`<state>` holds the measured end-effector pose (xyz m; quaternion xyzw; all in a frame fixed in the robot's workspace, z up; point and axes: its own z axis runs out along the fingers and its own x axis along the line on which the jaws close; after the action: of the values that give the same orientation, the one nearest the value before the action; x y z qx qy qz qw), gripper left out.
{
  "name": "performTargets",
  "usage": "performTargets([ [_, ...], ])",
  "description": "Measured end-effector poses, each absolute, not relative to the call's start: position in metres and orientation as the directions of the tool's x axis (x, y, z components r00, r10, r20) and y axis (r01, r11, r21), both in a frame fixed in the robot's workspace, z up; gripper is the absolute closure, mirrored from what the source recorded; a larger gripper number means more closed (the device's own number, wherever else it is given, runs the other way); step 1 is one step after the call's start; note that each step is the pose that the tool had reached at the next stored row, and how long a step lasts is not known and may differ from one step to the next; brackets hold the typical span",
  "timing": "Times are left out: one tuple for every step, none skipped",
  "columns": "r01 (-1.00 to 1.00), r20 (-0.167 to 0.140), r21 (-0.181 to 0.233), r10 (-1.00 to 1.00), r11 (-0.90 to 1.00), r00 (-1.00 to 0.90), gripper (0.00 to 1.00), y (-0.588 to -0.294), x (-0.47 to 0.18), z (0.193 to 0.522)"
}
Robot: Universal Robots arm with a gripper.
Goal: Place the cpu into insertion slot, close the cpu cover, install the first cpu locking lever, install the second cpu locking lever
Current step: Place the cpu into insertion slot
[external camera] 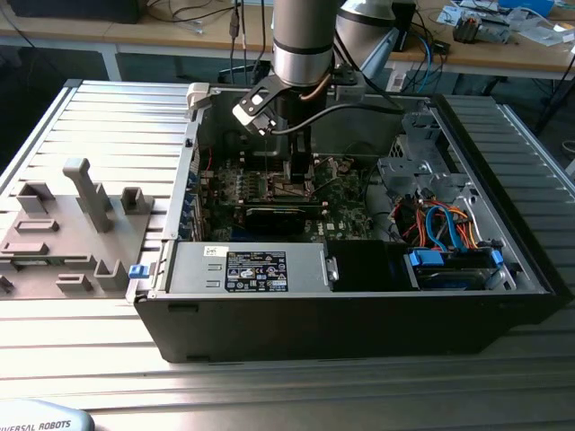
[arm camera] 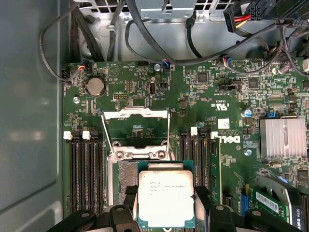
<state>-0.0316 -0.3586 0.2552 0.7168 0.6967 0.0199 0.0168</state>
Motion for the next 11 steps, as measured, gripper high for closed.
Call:
performTargets([
  [0.998,0.005,0.052,1.0,-0.029,0.028,0.46,-0.359,-0.032,0.25],
  [0.998,0.005,0.052,1.0,-0.028,0.028,0.46,-0.359,-0.032,0.245],
  [0.998,0.005,0.052,1.0,-0.029,0.028,0.46,-0.359,-0.032,0.245],
  [0.998,0.005,0.052,1.0,-0.029,0.028,0.46,-0.359,-0.032,0.245],
  [0.998,0.005,0.052,1.0,-0.029,0.028,0.46,-0.359,-0.032,0.244],
  [0.998,0.005,0.052,1.0,-0.028,0.028,0.46,-0.359,-0.032,0.244],
  [0.998,0.005,0.052,1.0,-0.029,0.028,0.46,-0.359,-0.032,0.238],
  [0.998,0.005,0.052,1.0,-0.028,0.028,0.46,-0.359,-0.032,0.233],
  [0.998,0.005,0.052,1.0,-0.029,0.028,0.46,-0.359,-0.032,0.233],
  [0.998,0.005,0.052,1.0,-0.029,0.028,0.46,-0.359,-0.032,0.233],
  [0.998,0.005,0.052,1.0,-0.029,0.028,0.46,-0.359,-0.032,0.233],
])
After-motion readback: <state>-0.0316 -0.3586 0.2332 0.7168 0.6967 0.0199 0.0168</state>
